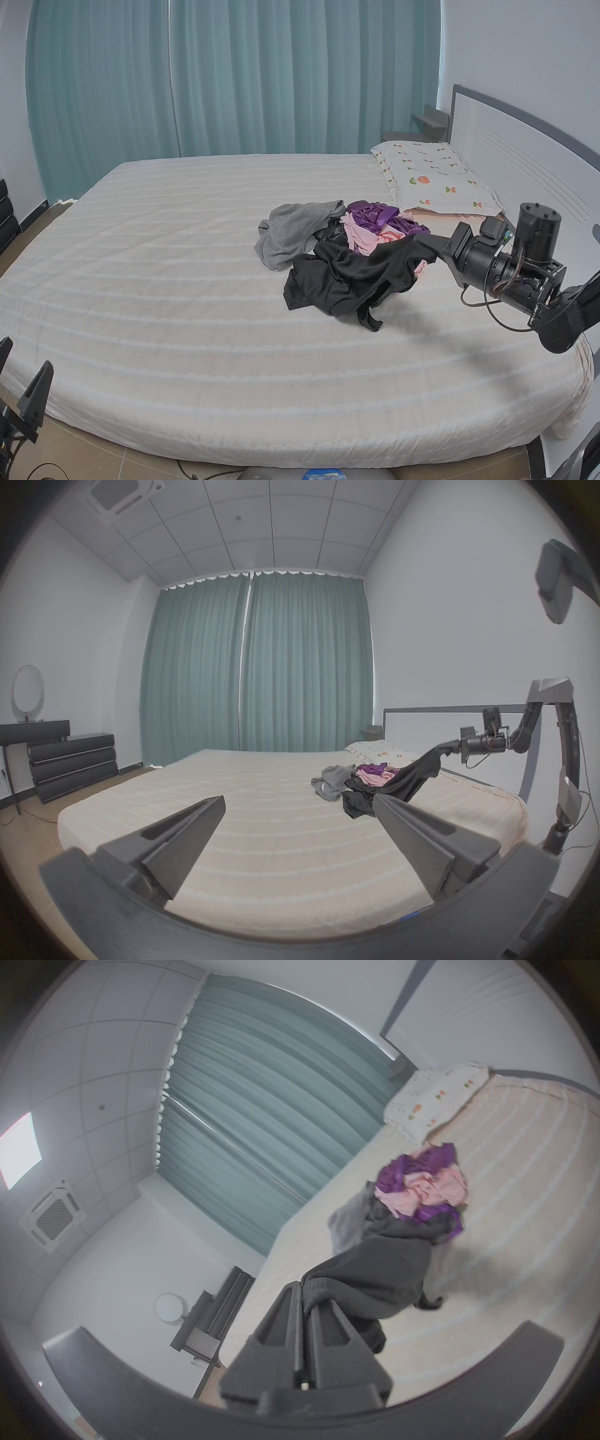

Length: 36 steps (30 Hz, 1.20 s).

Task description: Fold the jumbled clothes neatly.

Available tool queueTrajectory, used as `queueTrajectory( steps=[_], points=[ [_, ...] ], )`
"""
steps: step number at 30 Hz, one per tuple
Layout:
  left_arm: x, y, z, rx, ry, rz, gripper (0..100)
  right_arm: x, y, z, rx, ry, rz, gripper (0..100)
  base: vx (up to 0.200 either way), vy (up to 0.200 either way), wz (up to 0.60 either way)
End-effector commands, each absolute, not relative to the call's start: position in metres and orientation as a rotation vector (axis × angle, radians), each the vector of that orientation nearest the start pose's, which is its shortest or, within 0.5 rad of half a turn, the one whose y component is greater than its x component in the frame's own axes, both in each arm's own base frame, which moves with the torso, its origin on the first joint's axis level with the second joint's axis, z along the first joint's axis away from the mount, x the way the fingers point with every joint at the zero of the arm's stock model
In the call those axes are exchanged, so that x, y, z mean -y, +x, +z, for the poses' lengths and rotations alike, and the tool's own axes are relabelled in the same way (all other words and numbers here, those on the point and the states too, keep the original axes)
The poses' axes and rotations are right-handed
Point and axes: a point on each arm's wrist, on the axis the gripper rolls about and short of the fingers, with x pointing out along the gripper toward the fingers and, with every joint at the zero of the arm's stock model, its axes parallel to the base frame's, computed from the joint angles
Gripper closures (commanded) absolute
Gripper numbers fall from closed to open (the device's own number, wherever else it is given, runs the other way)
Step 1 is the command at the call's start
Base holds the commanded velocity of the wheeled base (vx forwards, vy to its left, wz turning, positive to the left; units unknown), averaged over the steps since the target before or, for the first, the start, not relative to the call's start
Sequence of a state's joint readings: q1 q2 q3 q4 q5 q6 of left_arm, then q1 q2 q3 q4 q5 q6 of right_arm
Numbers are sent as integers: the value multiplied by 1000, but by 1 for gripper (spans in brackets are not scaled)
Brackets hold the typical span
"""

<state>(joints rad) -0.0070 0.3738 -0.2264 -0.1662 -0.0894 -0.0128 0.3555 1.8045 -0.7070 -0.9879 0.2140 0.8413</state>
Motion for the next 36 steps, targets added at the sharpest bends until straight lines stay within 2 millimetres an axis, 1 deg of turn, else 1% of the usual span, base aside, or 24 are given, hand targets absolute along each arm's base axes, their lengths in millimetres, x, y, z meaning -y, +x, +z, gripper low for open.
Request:
queueTrajectory(
  steps=[1,2,4,6,7,8,9,10,13,16,17,18,19,22,23,25,26,27,30,35,36],
  points=[
    [14,105,164,-283,-18,-228,0,-125,263,239,-145,827,658,100,0,0,0],
    [18,111,156,-332,-18,-247,0,-128,261,241,-143,826,671,100,0,0,0],
    [25,120,145,-400,-27,-290,0,-128,259,247,-117,826,683,100,0,0,0],
    [26,121,144,-407,-30,-296,0,-128,259,250,-111,826,688,100,0,0,0],
    [38,134,138,-455,-65,-348,0,-127,257,265,-69,831,706,100,0,0,0],
    [44,141,135,-475,-79,-361,0,-129,257,266,-66,830,714,100,0,0,0],
    [45,143,134,-482,-82,-365,0,-129,256,266,-68,830,715,100,0,0,0],
    [54,155,127,-514,-90,-380,0,-131,255,267,-67,827,723,100,0,0,0],
    [70,175,109,-559,-83,-374,0,-131,251,273,-52,826,737,100,0,0,0],
    [89,194,91,-573,-92,-354,0,-135,247,272,-61,827,751,100,0,0,0],
    [96,199,86,-570,-104,-352,0,-135,247,272,-61,827,754,100,0,0,0],
    [99,200,85,-569,-108,-351,0,-135,247,272,-60,829,755,100,0,0,0],
    [113,209,77,-561,-126,-343,0,-135,246,274,-56,828,758,100,0,0,0],
    [134,225,66,-556,-127,-336,0,-135,247,275,-51,828,760,100,0,0,0],
    [137,227,65,-556,-127,-337,0,-136,247,275,-50,828,762,100,0,0,0],
    [152,239,58,-561,-130,-354,0,-138,246,274,-60,828,768,100,0,0,0],
    [156,240,56,-563,-129,-359,0,-139,245,274,-61,828,771,100,0,0,0],
    [166,245,53,-563,-130,-378,0,-140,245,273,-64,828,773,100,0,0,0],
    [180,253,47,-562,-127,-399,0,-140,245,273,-65,827,773,100,0,0,0],
    [196,274,32,-565,-122,-395,0,-140,244,275,-60,827,777,100,0,0,0],
    [196,274,31,-566,-122,-395,0,-140,244,275,-60,827,777,100,0,0,0]
  ],
)
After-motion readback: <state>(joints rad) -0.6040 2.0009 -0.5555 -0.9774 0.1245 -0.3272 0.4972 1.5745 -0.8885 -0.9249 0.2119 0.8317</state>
